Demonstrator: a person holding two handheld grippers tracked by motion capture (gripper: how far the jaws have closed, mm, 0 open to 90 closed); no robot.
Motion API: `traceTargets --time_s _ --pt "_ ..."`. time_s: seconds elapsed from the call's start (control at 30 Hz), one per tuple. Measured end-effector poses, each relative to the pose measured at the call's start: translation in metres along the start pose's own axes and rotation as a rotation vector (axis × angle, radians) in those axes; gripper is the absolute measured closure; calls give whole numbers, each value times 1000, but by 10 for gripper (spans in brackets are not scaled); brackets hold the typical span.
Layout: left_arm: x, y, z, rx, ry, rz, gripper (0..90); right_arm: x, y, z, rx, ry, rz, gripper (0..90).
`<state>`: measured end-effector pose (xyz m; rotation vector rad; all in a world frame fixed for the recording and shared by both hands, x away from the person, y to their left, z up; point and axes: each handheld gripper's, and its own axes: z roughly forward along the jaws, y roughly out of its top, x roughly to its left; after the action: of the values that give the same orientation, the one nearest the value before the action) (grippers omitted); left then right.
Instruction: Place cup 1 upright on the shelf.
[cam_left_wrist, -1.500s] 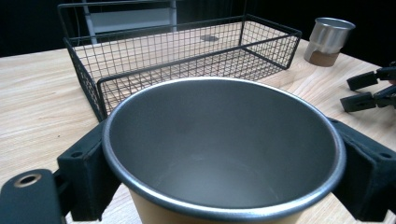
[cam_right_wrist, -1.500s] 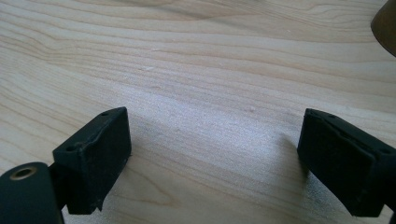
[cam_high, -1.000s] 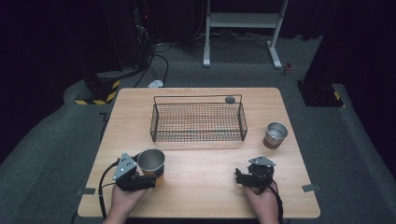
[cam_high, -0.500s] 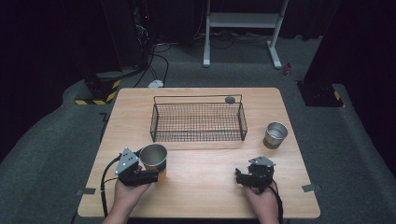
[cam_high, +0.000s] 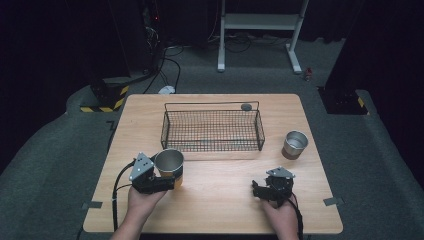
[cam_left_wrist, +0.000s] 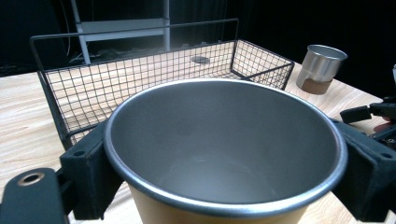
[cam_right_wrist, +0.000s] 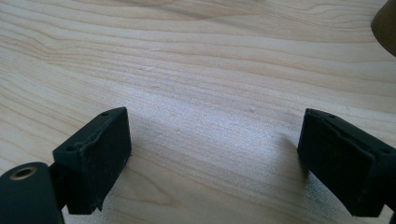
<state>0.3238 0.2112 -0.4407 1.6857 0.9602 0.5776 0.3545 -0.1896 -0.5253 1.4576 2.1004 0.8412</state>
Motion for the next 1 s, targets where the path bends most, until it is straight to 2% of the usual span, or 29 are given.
traceTargets --time_s 0.27,0.43,1.0 --pt "-3 7 5 -7 -7 -1 127 0 0 0 -2 3 -6 95" --pt "-6 10 10 -28 -7 -5 127 0 0 0 -1 7 -6 96" --pt "-6 27 24 -56 1 21 128 0 0 0 -1 9 -2 96"
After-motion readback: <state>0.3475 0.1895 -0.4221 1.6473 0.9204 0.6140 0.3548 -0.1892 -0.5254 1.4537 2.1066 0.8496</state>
